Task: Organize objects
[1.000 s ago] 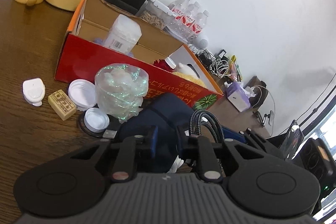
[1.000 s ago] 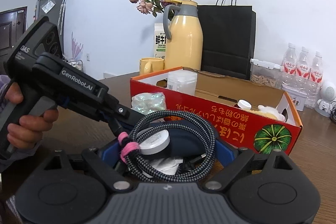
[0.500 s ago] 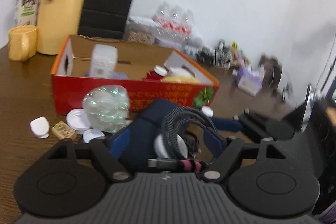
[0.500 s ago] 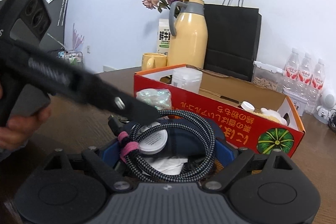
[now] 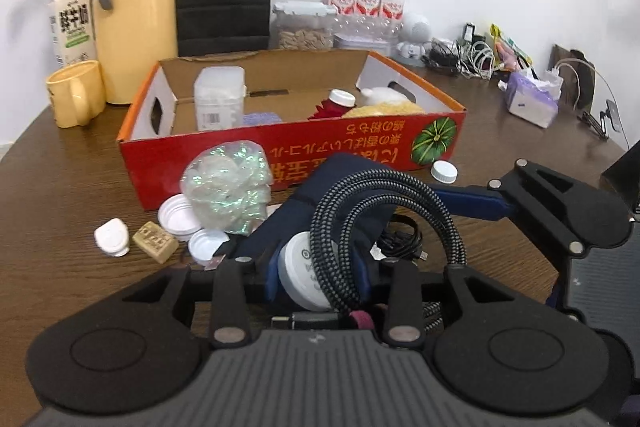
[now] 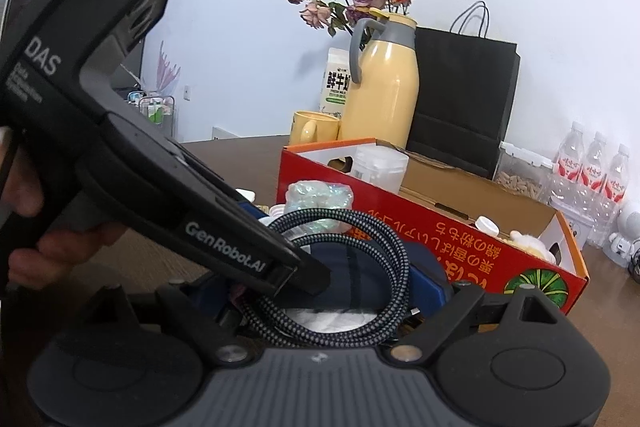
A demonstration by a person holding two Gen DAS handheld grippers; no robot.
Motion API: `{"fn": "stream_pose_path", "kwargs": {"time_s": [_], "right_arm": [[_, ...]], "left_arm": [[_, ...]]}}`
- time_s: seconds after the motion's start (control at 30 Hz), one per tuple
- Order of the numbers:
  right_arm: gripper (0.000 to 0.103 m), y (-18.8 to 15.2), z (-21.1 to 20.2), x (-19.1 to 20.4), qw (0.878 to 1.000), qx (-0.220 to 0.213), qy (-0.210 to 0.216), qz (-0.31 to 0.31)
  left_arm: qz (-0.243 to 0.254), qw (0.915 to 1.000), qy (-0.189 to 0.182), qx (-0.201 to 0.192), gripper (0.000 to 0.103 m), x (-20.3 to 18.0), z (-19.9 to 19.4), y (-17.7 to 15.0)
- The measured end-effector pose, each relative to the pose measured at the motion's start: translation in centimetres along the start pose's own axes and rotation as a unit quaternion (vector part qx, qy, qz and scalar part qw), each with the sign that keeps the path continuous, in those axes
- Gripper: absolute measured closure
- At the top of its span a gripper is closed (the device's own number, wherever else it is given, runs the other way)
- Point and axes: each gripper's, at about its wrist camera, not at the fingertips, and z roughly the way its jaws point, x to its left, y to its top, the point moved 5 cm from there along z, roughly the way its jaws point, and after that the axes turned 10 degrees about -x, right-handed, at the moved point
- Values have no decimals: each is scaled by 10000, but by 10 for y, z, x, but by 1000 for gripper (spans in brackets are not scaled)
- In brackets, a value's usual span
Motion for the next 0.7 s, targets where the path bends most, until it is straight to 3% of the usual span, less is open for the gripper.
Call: {"fn": "stream_pose_path", "kwargs": {"time_s": [0.07, 0.4, 0.47, 0.53, 0.7], "right_arm": [[13, 0, 0, 1, 10000, -6, 29, -23], [13, -1, 3, 5, 9999, 119, 12, -106], [13, -1, 2, 6, 9999, 128, 29, -110], [13, -1, 4, 6, 9997, 183, -27, -140], [13, -2, 4, 3, 9997, 205, -87, -84]], "left_arm": [[-15, 9999, -119, -87, 73, 1, -8, -1], [-279, 9979, -468, -336, 78, 13, -37, -3], [-356, 9975, -516, -329, 85, 16, -40, -3], [-393, 9978, -463, -274, 102, 20, -41, -3], [-463, 9984, -246, -210, 102, 36, -40, -5]]}}
